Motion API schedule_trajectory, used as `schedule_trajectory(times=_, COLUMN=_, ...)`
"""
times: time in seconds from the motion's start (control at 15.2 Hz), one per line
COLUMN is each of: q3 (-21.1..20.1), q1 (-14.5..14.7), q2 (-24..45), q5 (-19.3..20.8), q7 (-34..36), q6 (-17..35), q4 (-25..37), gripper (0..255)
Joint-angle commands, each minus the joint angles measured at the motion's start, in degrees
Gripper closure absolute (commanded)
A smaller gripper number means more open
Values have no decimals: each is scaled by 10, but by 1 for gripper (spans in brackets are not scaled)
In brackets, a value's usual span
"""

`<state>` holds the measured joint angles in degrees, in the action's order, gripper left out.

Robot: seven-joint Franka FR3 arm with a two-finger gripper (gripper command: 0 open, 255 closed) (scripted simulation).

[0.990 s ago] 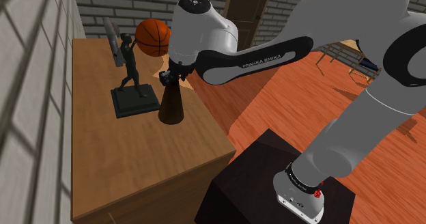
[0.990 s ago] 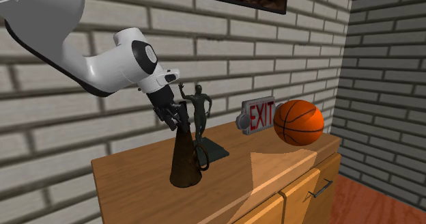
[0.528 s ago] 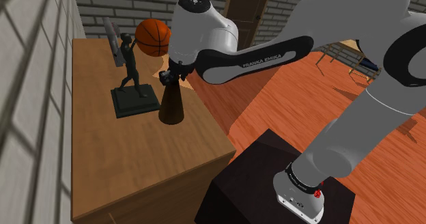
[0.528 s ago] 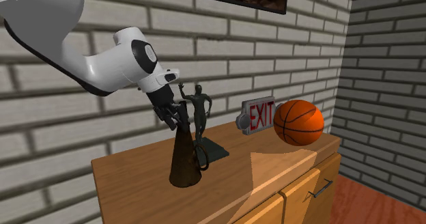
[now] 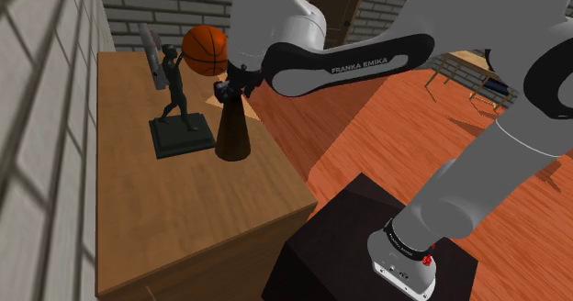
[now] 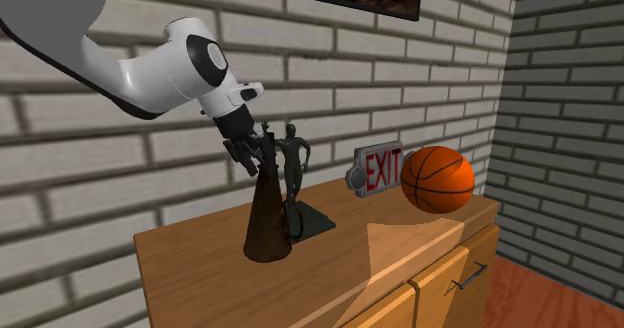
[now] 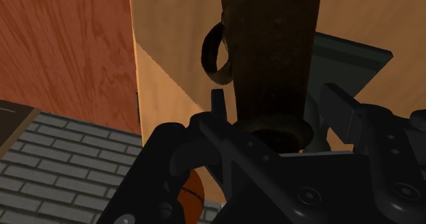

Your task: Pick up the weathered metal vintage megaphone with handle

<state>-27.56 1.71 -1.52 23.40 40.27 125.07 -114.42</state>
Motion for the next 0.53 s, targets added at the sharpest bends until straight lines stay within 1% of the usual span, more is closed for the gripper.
schedule_trajectory(times=0.0, q3=0, q1=1, q2=-6, q5=-7, q7=-8, q6=-14, q4=11, gripper=255)
schedule_trajectory(times=0.33, q3=0, q1=1, q2=-13, q5=-19, q7=-25, q6=-47, q4=41, gripper=255)
schedule_trajectory(times=0.46, q3=0, q1=1, q2=-13, q5=-19, q7=-25, q6=-48, q4=42, gripper=255)
